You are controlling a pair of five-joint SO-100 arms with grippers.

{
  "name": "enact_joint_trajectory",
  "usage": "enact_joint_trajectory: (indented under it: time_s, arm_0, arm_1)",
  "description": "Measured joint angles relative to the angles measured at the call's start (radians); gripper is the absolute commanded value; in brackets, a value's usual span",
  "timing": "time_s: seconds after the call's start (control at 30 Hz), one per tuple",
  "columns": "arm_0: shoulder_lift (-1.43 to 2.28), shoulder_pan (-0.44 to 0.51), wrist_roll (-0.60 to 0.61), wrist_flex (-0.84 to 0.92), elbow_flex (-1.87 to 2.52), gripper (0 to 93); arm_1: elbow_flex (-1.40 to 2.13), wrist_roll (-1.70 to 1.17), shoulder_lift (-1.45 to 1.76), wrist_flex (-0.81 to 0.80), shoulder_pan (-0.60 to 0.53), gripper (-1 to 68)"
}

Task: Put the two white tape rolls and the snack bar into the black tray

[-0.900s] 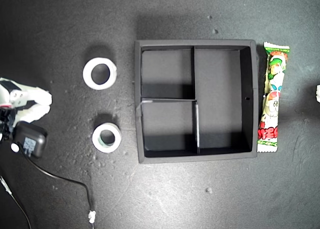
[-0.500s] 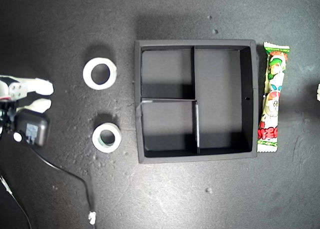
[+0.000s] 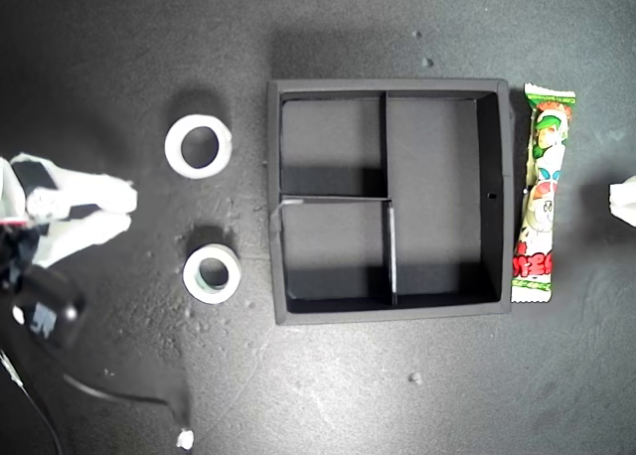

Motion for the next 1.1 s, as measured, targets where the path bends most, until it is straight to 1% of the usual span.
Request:
enact_joint_trajectory:
  time_s: [0.07,0.17,0.27,0.4,0.53,0.67,0.73,0.87,1.1]
  arm_0:
    - [0.002,0.0,0.028,-0.054,0.0,16.9]
    - [0.0,0.0,0.034,-0.121,0.0,17.6]
    - [-0.04,-0.003,0.034,-0.19,0.005,17.7]
    - [-0.158,-0.029,0.048,-0.272,-0.002,17.7]
    - [-0.402,-0.081,0.074,-0.288,-0.107,17.9]
    - [-0.686,-0.146,0.109,-0.288,-0.253,18.0]
    - [-0.787,-0.163,0.123,-0.288,-0.307,17.8]
    - [-0.985,-0.164,0.133,-0.288,-0.422,17.6]
    - [-1.281,-0.166,0.133,-0.322,-0.56,16.7]
  arm_1:
    - [0.0,0.074,0.0,-0.035,-0.003,-0.4]
    - [0.0,0.247,0.0,-0.114,0.002,-0.4]
    - [0.0,0.325,0.0,-0.235,-0.005,-0.5]
    - [0.0,0.273,0.0,-0.394,-0.021,-0.5]
    - [0.0,0.17,0.0,-0.515,-0.049,-0.4]
    - [-0.003,0.101,0.0,-0.531,-0.077,-0.2]
    - [-0.003,0.097,0.0,-0.518,-0.094,-0.2]
    - [0.002,0.118,0.0,-0.454,-0.089,-0.1]
    - [0.002,0.164,0.0,-0.39,-0.091,-0.1]
